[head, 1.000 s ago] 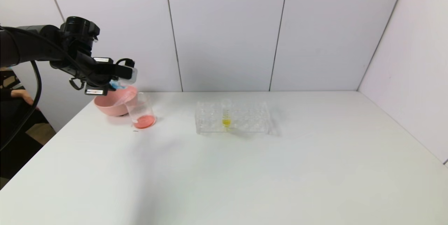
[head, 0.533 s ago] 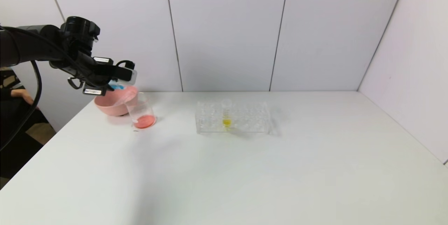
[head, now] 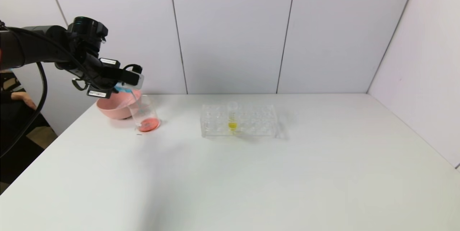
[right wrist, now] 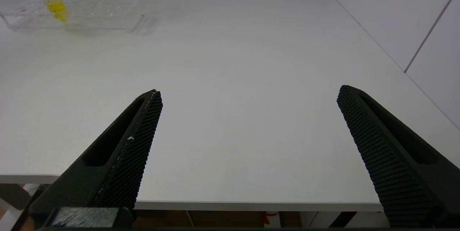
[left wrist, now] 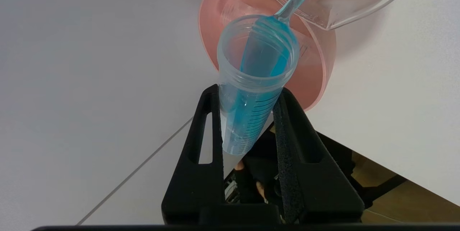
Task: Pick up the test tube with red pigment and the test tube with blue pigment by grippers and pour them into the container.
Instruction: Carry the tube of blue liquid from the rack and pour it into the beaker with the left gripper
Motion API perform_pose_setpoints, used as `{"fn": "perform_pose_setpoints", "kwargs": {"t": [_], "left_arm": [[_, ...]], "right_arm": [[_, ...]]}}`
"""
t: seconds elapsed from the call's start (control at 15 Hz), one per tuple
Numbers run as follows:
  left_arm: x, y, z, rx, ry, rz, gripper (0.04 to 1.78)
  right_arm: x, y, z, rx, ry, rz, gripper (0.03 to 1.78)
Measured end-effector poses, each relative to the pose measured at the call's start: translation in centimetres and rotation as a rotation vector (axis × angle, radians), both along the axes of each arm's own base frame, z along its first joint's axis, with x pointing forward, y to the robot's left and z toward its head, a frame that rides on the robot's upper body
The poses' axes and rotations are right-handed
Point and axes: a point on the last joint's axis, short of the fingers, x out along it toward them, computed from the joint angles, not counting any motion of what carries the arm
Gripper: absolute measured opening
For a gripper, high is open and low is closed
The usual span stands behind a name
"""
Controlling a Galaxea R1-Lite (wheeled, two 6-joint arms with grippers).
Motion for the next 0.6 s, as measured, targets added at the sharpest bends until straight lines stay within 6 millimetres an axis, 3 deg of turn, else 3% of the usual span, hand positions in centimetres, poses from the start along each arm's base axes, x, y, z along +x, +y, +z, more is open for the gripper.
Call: {"fn": "perform_pose_setpoints", "kwargs": {"t": [0.6], "left_arm": [[0.03,-0.82,0.03,0.051,0.0,0.033,0.44]], "right_arm": [[0.0,0.0,0.0,0.0,0.0,0.0,1.77]]}}
